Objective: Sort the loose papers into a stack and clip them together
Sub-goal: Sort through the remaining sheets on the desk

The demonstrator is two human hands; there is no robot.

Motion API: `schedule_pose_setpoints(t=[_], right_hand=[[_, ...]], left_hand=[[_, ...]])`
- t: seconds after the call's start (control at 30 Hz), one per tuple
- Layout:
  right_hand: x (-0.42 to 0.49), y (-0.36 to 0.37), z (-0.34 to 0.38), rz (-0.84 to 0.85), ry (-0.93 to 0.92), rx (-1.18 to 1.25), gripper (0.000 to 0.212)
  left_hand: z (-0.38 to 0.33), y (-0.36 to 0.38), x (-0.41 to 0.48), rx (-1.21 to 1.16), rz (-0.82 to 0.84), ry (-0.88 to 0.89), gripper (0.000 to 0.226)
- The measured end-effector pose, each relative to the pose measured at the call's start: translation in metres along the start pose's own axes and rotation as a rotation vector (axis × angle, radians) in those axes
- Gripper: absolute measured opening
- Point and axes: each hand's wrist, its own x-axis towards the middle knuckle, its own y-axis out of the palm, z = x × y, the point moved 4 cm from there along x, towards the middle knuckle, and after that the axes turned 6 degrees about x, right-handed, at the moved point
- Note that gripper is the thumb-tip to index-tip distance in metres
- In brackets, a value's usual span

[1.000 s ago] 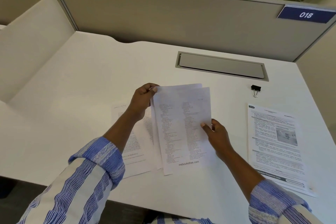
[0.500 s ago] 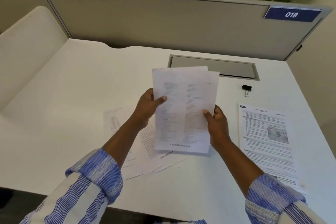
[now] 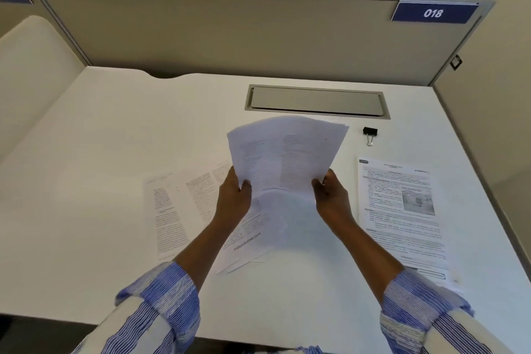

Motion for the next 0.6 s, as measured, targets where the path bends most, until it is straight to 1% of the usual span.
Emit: schedule_pose_setpoints(t=[0.07,0.13,0.17,0.27,0.4,0.6], right_hand=[[0.003,-0.013,0.001,-0.049,-0.034,-0.059,0.014],[0.005,-0.034,-0.003,-0.127,-0.077,-0.093,0.016],[0.005,-0.045,-0.007,-0.164,-0.081,-0.103,0.018],[0.002,-0.083,-0.027,-0.268,-0.007,-0.115,0.021],[-0.012,-0.135,-0.067,-0.379,0.117,-0.176,0.022],[-0.037,-0.188,-0.113,-0.447,0.282,-0.249,0.021]], left_hand=[[-0.001,0.007,0.0,0.021,-0.046,-0.021,0.032],[-0.008,0.023,-0.001,0.023,-0.051,-0.047,0.016],[-0.013,0.031,-0.002,0.01,-0.044,-0.066,0.014],[-0.027,0.068,-0.008,-0.025,0.02,-0.122,0.022],[-0.046,0.133,-0.026,-0.016,0.183,-0.158,0.023],[-0.065,0.205,-0.058,0.005,0.374,-0.214,0.031]])
